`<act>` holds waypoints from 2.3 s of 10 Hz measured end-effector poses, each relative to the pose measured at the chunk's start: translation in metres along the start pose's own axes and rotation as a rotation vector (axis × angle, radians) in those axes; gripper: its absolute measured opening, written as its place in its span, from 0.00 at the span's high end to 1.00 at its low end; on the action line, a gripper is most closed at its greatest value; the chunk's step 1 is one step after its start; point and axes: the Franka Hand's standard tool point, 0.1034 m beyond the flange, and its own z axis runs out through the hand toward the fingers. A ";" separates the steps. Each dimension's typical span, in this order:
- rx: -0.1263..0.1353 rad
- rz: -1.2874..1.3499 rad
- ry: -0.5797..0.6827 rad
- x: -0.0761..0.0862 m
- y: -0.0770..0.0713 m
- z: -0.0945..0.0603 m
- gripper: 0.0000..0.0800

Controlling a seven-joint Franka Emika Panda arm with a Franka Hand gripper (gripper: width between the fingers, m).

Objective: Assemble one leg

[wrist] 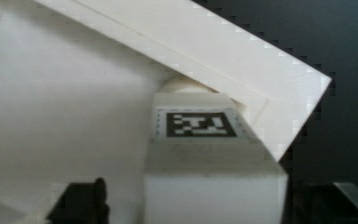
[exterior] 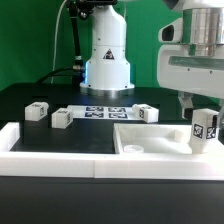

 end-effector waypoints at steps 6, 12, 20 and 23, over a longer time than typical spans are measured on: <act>-0.001 -0.461 0.000 -0.002 -0.001 0.000 0.19; -0.016 -0.983 0.006 -0.006 -0.002 0.002 0.19; -0.025 -1.208 0.011 -0.004 -0.001 0.001 0.64; -0.021 -1.075 0.013 -0.005 -0.002 0.001 0.64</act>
Offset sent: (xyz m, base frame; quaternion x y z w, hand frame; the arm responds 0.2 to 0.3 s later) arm 0.0011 0.0101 0.0006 -0.0068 -0.0150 -0.2475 0.9688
